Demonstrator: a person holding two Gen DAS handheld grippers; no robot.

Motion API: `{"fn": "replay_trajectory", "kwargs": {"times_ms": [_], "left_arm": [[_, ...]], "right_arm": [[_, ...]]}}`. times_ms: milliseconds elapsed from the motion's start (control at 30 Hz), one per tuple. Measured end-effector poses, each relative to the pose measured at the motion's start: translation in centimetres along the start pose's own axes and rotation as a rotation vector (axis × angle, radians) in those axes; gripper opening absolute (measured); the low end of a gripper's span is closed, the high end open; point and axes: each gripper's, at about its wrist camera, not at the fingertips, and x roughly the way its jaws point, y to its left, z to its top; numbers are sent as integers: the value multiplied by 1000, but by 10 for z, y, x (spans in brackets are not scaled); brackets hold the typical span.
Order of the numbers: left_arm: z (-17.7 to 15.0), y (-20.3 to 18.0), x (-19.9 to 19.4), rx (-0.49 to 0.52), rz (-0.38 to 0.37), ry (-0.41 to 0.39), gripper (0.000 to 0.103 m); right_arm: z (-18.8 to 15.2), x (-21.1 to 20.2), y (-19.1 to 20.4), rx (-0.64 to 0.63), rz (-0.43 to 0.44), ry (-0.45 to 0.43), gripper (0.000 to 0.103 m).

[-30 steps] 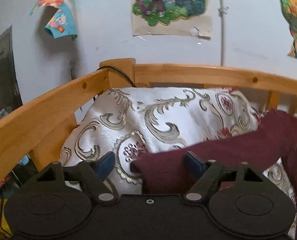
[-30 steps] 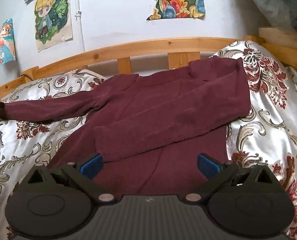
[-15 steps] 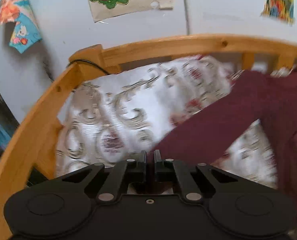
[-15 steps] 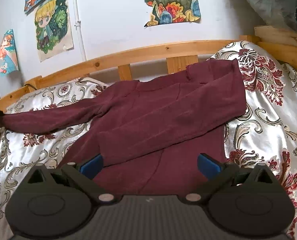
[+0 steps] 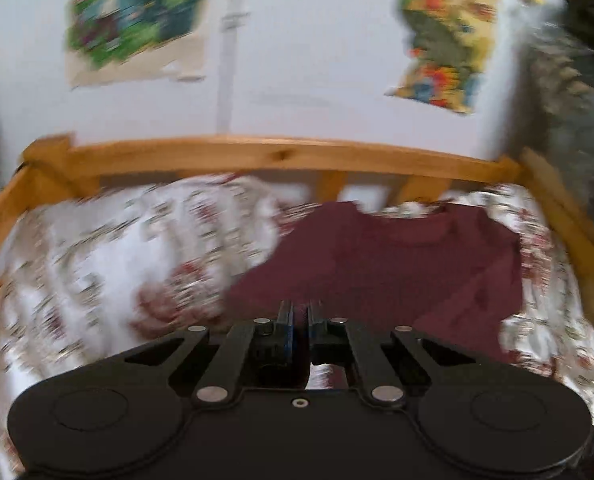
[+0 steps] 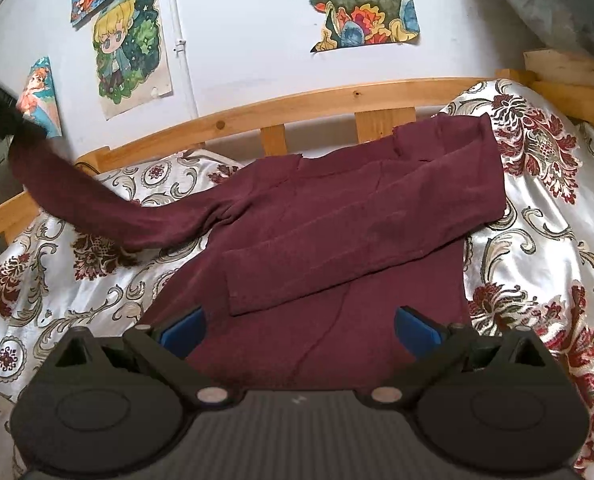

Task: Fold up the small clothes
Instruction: 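Grasp the other sleeve cuff with the left gripper and fold it across the back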

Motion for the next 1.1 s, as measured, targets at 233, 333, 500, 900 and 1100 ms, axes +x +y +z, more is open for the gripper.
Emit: {"fn": "replay_trajectory", "kwargs": {"times_ms": [233,333,500,900,1100], "left_arm": [[4,-108,38,172,-175,-9,6],[-6,-152,72,219,-236,11,6],[-39,-215,137,269,-259,40,6],[-92,-274,218,368,-251,116,9],[-88,-260,215,261,-353,134,46]], "right_arm": [[-6,-14,-14,1,-10,12,103],[-10,-21,-23,11,-31,18,103],[-18,-31,-39,40,-69,42,103],[-40,-45,-60,96,-127,116,103],[-41,-39,-55,103,-116,128,103]]}}
